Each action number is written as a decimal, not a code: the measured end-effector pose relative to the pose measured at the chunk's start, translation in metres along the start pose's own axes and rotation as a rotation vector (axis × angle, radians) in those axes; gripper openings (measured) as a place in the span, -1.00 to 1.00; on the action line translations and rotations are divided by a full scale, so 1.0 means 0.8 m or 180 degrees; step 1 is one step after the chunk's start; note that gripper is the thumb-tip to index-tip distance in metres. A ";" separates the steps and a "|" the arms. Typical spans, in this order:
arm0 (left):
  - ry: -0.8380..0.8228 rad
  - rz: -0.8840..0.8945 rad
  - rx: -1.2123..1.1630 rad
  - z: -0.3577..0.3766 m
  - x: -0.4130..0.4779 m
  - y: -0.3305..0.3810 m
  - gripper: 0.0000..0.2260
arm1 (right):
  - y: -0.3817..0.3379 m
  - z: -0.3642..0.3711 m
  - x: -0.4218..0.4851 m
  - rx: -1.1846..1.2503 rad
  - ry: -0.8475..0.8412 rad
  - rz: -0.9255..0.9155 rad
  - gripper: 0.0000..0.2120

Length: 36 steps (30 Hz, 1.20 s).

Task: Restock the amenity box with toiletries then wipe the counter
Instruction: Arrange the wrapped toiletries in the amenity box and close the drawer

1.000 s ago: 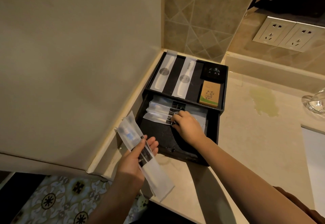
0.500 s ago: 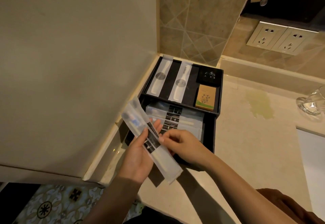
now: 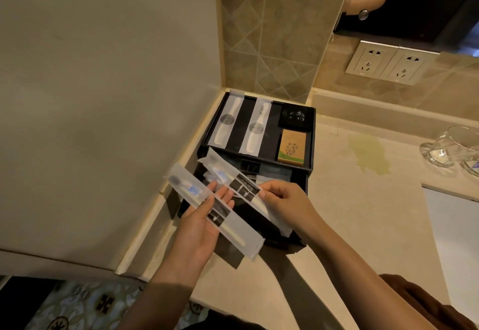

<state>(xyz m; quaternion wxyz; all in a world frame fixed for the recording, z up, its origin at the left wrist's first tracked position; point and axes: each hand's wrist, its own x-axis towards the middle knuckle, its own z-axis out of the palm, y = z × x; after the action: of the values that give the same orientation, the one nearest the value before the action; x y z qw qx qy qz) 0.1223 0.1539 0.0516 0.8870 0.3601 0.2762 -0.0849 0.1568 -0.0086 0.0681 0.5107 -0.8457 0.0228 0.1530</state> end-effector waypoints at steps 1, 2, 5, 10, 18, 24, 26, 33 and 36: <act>0.0036 0.0000 -0.0020 -0.002 -0.001 0.000 -0.77 | 0.001 -0.002 0.001 -0.0036 -0.0005 -0.0018 -0.79; 0.0083 -0.0002 -0.0017 -0.005 -0.002 0.001 -0.78 | 0.002 -0.005 0.001 -0.0073 -0.0012 -0.0035 -0.80; 0.0201 -0.0065 -0.0011 -0.010 -0.005 0.001 -0.73 | 0.003 -0.013 0.001 -0.0141 -0.0049 -0.0114 -0.80; 0.0405 -0.0341 0.0077 -0.006 -0.006 0.003 -0.61 | -0.009 -0.027 -0.003 -0.0445 -0.0669 -0.0205 -0.81; 0.0571 -0.0491 -0.0011 0.014 -0.002 0.005 -0.61 | -0.021 -0.046 -0.008 -0.0679 -0.0993 -0.0143 -0.77; 0.0578 -0.0371 -0.0254 0.004 -0.006 0.007 -0.60 | -0.008 -0.057 -0.018 -0.0193 -0.0456 -0.0036 -0.87; 0.0490 -0.0367 -0.0298 -0.005 -0.012 0.005 -0.62 | -0.003 -0.057 -0.019 -0.0080 -0.0215 -0.0066 -0.86; 0.0334 -0.0191 -0.0408 -0.050 -0.023 0.010 -0.71 | 0.023 -0.066 -0.003 -0.0347 0.0044 0.0111 -0.86; 0.0257 -0.0088 -0.0437 -0.056 -0.026 0.010 -0.71 | 0.031 -0.039 0.010 -0.0571 -0.0271 0.0185 -0.85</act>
<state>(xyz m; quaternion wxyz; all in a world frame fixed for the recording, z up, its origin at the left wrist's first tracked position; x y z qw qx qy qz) 0.0886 0.1891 0.0414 0.8965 0.2977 0.3218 -0.0635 0.1672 -0.0467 0.0579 0.4288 -0.8798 0.0117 0.2049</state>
